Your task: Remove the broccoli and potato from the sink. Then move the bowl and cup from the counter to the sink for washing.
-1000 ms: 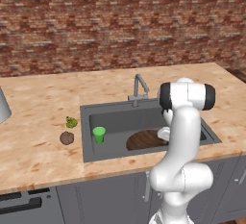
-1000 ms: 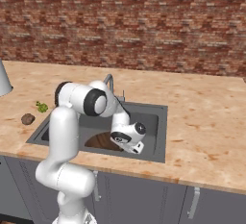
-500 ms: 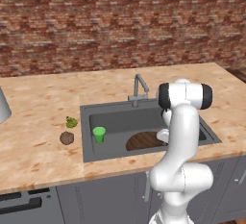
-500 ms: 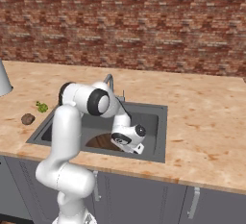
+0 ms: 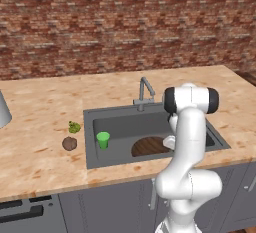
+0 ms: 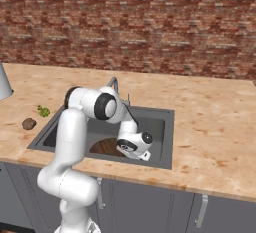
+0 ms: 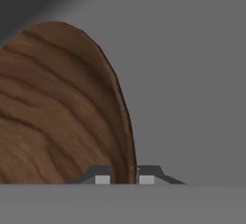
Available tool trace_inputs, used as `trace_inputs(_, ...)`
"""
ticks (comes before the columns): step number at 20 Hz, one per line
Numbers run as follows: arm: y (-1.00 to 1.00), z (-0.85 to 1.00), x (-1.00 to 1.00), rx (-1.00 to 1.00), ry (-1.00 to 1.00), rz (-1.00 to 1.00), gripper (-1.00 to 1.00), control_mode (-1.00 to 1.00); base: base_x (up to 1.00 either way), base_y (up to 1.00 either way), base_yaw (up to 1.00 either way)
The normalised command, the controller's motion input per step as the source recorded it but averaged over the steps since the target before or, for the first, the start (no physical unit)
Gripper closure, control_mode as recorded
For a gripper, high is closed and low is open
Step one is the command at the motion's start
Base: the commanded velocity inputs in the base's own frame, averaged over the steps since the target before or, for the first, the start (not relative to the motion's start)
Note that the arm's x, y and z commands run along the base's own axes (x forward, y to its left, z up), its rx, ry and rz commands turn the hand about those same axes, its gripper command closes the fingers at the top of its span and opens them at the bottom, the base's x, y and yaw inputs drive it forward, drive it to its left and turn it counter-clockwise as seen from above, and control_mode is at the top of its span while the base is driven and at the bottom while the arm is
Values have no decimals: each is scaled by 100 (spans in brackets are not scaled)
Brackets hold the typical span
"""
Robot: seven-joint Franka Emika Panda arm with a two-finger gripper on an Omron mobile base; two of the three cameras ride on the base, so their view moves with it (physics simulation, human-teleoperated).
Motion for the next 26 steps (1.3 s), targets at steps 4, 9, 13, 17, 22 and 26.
trace_inputs(4,0,-3,4,0,0,1,-100,-100,0,0,0)
trace_inputs(9,0,2,1,0,0,2,-100,-100,0,0,0)
trace_inputs(13,0,7,1,0,0,2,-100,-100,0,0,0)
trace_inputs(17,-1,12,0,0,0,0,-100,-100,0,0,0)
trace_inputs(22,-6,21,0,0,0,1,-100,-100,0,0,0)
trace_inputs(26,-19,25,-2,0,0,1,-100,-100,0,0,0)
